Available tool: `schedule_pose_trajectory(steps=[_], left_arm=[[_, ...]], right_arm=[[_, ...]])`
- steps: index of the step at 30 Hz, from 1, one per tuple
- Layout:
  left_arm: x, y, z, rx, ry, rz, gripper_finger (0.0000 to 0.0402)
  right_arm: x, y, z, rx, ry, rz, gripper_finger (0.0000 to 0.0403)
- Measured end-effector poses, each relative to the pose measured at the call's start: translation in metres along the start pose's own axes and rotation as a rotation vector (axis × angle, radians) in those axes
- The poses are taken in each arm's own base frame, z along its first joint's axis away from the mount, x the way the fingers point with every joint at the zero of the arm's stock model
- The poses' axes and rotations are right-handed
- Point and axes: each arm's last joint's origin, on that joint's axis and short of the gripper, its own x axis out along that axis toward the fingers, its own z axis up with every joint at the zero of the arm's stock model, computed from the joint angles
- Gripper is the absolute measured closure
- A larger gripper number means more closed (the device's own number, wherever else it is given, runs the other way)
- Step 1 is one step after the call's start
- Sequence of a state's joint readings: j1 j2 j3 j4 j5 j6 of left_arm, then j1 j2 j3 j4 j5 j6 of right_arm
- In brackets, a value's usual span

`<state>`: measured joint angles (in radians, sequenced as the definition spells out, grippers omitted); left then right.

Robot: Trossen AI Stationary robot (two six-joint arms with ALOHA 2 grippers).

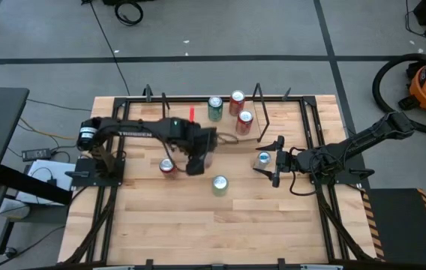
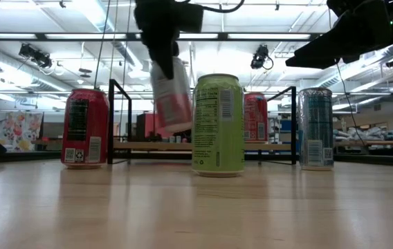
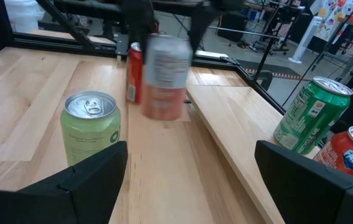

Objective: Place canned beverage on shelf
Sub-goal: Put the orange-white soda can on the shelf aligned with the green soda can

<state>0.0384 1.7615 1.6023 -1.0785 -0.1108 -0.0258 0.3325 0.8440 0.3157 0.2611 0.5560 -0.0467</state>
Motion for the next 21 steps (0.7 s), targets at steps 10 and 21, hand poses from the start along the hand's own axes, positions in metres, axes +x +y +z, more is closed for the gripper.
schedule_pose_trajectory(steps=[10,21], left_arm=[[0.001,0.052,0.017,-0.032,-0.168,0.065,0.0085],[0.005,0.101,0.038,-0.056,-0.206,0.112,0.0084]], right_arm=[[0.001,-0.001,0.0,-0.003,0.0,-0.007,0.0039],[0.001,-0.002,0.003,-0.004,-0.028,-0.007,0.0039]])
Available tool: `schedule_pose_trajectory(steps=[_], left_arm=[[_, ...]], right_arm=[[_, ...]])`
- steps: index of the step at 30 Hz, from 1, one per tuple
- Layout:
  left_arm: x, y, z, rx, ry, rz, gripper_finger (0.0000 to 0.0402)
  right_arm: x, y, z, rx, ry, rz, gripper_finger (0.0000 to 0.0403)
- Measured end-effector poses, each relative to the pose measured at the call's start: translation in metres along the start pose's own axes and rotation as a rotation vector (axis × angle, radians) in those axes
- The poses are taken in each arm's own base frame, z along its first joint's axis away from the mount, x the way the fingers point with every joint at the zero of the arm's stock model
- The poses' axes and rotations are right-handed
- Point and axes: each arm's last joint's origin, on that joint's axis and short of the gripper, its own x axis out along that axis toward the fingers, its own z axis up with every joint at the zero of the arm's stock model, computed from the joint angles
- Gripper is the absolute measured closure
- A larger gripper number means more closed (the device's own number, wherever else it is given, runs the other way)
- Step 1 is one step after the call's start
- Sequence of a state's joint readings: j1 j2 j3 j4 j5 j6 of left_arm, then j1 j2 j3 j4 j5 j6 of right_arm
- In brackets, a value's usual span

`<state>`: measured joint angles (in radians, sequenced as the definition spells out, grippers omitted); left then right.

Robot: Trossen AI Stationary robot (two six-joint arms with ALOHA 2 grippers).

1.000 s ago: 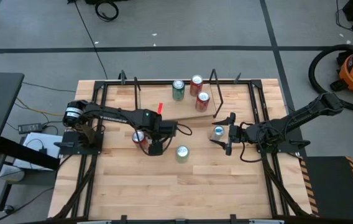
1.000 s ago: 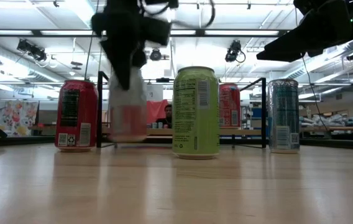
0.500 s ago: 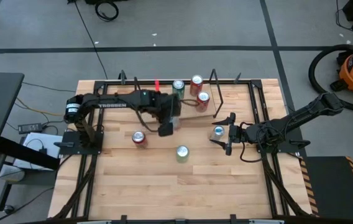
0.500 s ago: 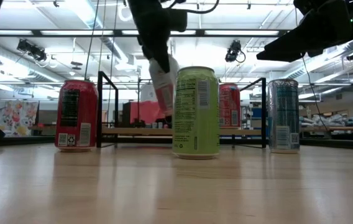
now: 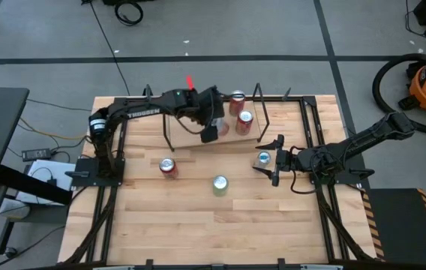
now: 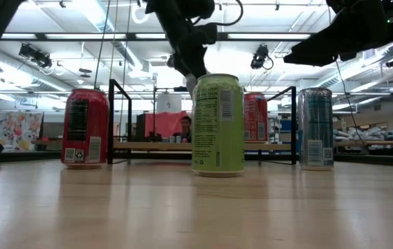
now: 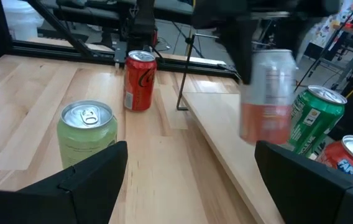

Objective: Place canned beverage on shelf
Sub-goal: Put the orange-white soda can on the shelf aligned with the green soda can

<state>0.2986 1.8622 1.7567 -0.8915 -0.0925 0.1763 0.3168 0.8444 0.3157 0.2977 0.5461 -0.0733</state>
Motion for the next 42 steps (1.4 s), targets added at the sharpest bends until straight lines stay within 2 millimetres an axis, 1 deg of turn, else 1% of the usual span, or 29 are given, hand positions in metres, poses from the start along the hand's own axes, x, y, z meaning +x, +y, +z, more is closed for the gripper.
schedule_pose_trajectory(steps=[4,8,12,17,32,39,42], left_arm=[[0.011,0.011,0.009,0.001,0.035,-0.007,0.0084],[0.024,0.017,0.011,0.016,0.119,-0.03,0.0084],[0.035,0.017,0.012,0.045,0.147,-0.038,0.0083],[0.042,0.016,0.01,0.082,0.168,-0.048,0.0083],[0.043,0.013,0.012,0.12,0.155,-0.05,0.0081],[0.043,0.01,0.013,0.144,0.15,-0.037,0.0048],[0.043,0.01,0.014,0.144,0.148,-0.03,0.0042]], right_arm=[[0.0,0.0,0.0,0.0,-0.001,0.0,0.0039],[0.0,0.0,-0.001,-0.008,0.011,0.001,0.0039],[0.0,0.0,-0.002,-0.012,0.017,0.009,0.0039],[0.0,0.001,-0.002,-0.012,0.018,0.016,0.0039],[0.0,0.001,-0.002,-0.012,0.019,0.017,0.0039],[0.0,0.001,-0.002,-0.012,0.019,0.017,0.0039],[0.0,0.001,-0.002,-0.012,0.019,0.017,0.0039]])
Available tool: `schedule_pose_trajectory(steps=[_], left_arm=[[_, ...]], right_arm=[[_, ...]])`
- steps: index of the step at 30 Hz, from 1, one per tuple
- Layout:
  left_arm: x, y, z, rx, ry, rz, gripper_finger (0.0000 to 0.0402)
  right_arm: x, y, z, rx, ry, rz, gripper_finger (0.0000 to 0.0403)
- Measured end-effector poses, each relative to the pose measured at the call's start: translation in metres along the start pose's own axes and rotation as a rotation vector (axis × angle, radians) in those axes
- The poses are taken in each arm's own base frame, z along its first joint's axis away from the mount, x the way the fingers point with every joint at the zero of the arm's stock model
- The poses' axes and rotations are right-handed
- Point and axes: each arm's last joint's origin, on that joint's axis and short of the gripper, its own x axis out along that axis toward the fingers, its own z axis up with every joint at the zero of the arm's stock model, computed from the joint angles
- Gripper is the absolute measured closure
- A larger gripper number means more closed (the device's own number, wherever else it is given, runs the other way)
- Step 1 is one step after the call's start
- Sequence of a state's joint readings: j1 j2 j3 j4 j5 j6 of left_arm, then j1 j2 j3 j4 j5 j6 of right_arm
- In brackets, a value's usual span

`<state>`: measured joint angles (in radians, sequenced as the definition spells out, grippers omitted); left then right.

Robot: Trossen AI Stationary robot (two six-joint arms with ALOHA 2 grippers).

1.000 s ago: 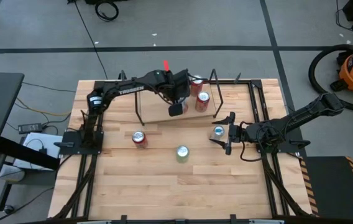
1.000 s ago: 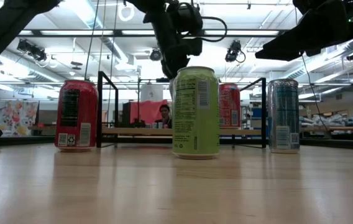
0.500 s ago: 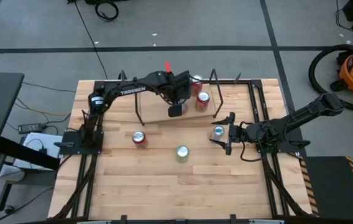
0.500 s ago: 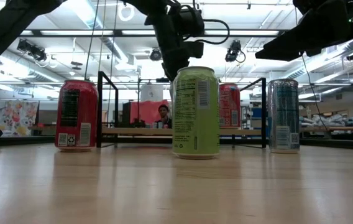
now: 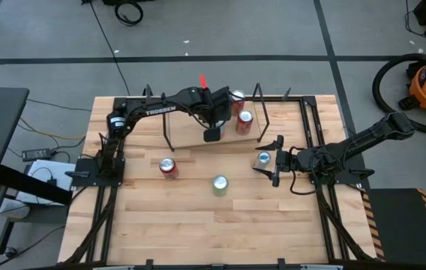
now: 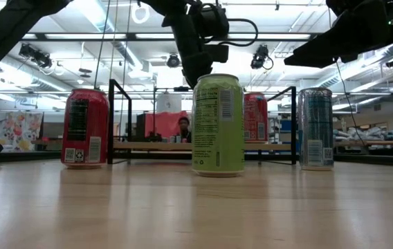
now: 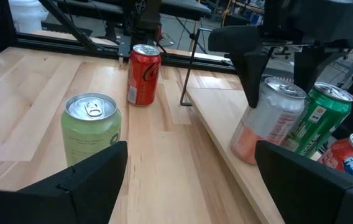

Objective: Place canned beverage on shelf
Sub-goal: Put the orange-white soda can on the shelf aligned with the green soda can, then put the light green soda can on the shelf

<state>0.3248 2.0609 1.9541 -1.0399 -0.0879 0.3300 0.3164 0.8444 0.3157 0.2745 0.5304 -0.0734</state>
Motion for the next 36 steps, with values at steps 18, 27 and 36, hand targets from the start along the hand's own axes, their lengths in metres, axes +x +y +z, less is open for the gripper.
schedule_pose_trajectory(steps=[18,27,36], left_arm=[[-0.002,-0.015,0.001,0.104,0.066,0.081,0.004],[-0.005,-0.028,0.004,0.21,0.127,0.221,0.004],[-0.027,-0.036,0.005,0.227,0.098,0.278,0.004]], right_arm=[[0.0,0.0,0.0,0.0,0.0,0.001,0.0039],[0.0,0.0,0.0,0.0,0.0,0.001,0.0039],[0.0,0.0,0.0,0.0,0.0,0.0,0.0039]])
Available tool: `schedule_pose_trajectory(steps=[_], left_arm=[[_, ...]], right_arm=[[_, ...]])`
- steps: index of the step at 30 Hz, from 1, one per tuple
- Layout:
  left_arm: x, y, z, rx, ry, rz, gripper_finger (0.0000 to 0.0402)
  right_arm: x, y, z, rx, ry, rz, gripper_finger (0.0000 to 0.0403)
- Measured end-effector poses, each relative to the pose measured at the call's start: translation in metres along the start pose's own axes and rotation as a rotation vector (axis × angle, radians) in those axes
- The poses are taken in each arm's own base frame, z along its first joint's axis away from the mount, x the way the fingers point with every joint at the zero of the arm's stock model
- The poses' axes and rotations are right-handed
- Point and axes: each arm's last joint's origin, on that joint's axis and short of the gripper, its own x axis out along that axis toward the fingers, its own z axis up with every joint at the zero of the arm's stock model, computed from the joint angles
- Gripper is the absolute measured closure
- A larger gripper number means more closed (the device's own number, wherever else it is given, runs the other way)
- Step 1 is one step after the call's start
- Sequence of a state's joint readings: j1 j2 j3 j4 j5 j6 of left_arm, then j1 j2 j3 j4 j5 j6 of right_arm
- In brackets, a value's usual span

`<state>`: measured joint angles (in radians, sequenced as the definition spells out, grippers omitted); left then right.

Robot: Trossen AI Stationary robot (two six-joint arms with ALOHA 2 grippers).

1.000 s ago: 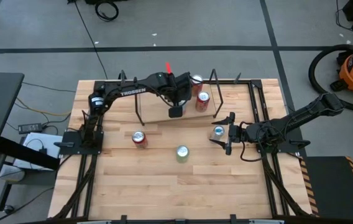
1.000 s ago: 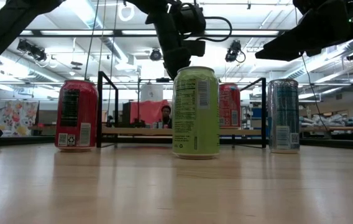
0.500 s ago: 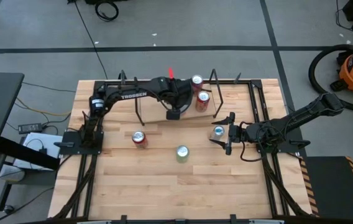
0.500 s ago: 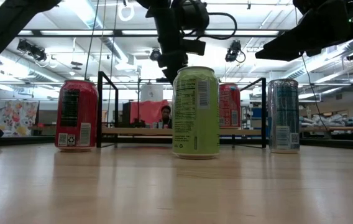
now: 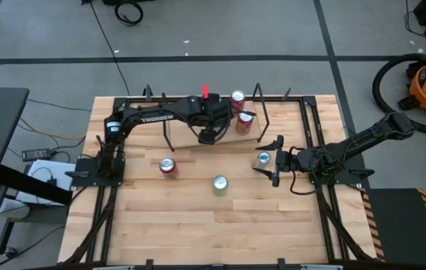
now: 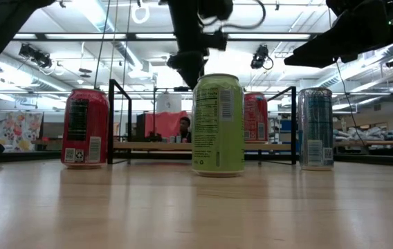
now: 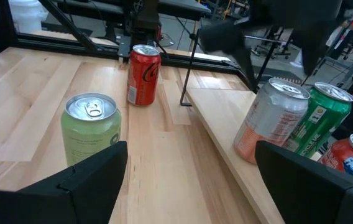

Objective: Place canned beverage on shelf
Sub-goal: Put the light green soda can on the shelf

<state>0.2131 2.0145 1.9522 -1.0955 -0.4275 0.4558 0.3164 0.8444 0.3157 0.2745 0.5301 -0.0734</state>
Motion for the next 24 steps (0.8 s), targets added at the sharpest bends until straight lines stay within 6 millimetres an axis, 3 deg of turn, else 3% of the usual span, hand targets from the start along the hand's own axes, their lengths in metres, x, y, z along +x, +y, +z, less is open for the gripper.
schedule_pose_trajectory(steps=[6,12,19,24], left_arm=[[-0.044,0.002,-0.005,-0.091,-0.114,-0.015,0.004],[-0.078,-0.009,-0.006,-0.276,-0.263,-0.283,0.004],[-0.096,-0.051,0.006,-0.282,-0.272,-0.421,0.004],[-0.103,-0.099,0.017,-0.247,-0.298,-0.538,0.004]], right_arm=[[0.0,0.0,0.0,-0.001,0.001,0.001,0.0039],[0.0,0.0,-0.001,-0.001,0.006,0.002,0.0039],[0.0,0.0,-0.001,0.006,0.007,0.002,0.0039],[0.0,0.0,-0.001,0.007,0.006,0.001,0.0039]])
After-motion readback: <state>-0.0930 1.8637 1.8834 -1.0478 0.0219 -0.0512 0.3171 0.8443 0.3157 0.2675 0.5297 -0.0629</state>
